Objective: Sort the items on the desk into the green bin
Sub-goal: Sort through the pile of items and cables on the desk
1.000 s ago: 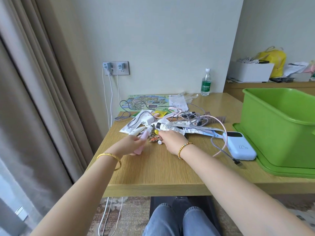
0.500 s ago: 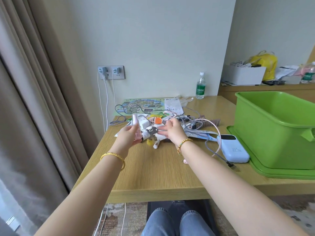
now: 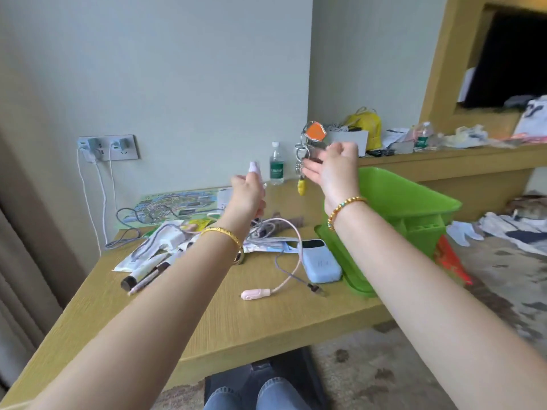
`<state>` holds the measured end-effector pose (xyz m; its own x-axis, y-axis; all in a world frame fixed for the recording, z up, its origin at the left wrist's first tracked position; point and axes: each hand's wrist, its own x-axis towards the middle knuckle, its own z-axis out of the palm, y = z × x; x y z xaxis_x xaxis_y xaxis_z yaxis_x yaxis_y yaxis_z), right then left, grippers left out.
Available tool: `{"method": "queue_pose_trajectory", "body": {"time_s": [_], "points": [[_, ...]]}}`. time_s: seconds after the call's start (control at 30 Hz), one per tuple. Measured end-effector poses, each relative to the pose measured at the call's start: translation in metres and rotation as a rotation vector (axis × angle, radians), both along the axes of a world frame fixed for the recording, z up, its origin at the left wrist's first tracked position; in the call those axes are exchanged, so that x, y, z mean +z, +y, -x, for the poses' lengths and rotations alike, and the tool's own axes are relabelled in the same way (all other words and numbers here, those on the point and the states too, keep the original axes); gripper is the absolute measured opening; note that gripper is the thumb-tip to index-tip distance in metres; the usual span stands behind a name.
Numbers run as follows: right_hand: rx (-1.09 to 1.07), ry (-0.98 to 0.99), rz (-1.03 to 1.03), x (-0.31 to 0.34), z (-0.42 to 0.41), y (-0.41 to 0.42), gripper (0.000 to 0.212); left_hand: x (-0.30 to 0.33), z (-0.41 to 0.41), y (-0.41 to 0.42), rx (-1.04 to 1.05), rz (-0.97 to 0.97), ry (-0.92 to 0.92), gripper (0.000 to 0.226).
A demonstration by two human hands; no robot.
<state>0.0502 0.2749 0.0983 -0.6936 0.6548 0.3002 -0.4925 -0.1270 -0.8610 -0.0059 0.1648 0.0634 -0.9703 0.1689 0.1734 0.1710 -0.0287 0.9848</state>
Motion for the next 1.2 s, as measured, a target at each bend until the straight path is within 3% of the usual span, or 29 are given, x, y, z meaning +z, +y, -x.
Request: {"method": "queue_pose_trajectory", "body": {"time_s": [0.2, 0.27, 0.37, 0.47, 0.6, 0.77, 0.93, 1.1, 1.2], "points": [[-0.202, -0.267, -0.28, 0.023, -0.046, 0.1, 0.022, 0.026, -0.03, 0.091, -0.227, 0.22, 0.289, 0.034], [-0.269, -0.369, -0.407, 0.02, -0.055, 0.124, 0.013, 0.032, -0.034, 0.111, -0.236, 0.283, 0.316, 0.038], [-0.393, -0.494, -0.584, 0.006, -0.062, 0.149, 0.026, 0.033, -0.033, 0.135, -0.165, 0.393, 0.348, 0.032], [-0.369, -0.528, -0.611, -0.01, -0.063, 0.162, 0.027, 0.028, -0.031, 0.149, -0.171, 0.471, 0.367, 0.024], [-0.314, -0.526, -0.605, -0.016, -0.058, 0.167, 0.02, 0.022, -0.031, 0.152, -0.26, 0.558, 0.39, 0.039], [-0.32, -0.509, -0.754, -0.01, -0.049, 0.151, 0.014, 0.02, -0.026, 0.134, -0.214, 0.55, 0.467, 0.034], [-0.281, -0.344, -0.854, -0.011, -0.025, 0.096, 0.017, 0.004, -0.016, 0.081, -0.146, 0.573, 0.547, 0.025], [-0.079, -0.355, -0.994, -0.04, 0.009, 0.024, 0.017, -0.037, 0.01, 0.005, -0.109, 0.757, 0.435, 0.026], [0.118, -0.437, -0.95, -0.068, 0.027, -0.011, 0.016, -0.062, 0.025, -0.039, -0.032, 0.787, 0.345, 0.028]]}}
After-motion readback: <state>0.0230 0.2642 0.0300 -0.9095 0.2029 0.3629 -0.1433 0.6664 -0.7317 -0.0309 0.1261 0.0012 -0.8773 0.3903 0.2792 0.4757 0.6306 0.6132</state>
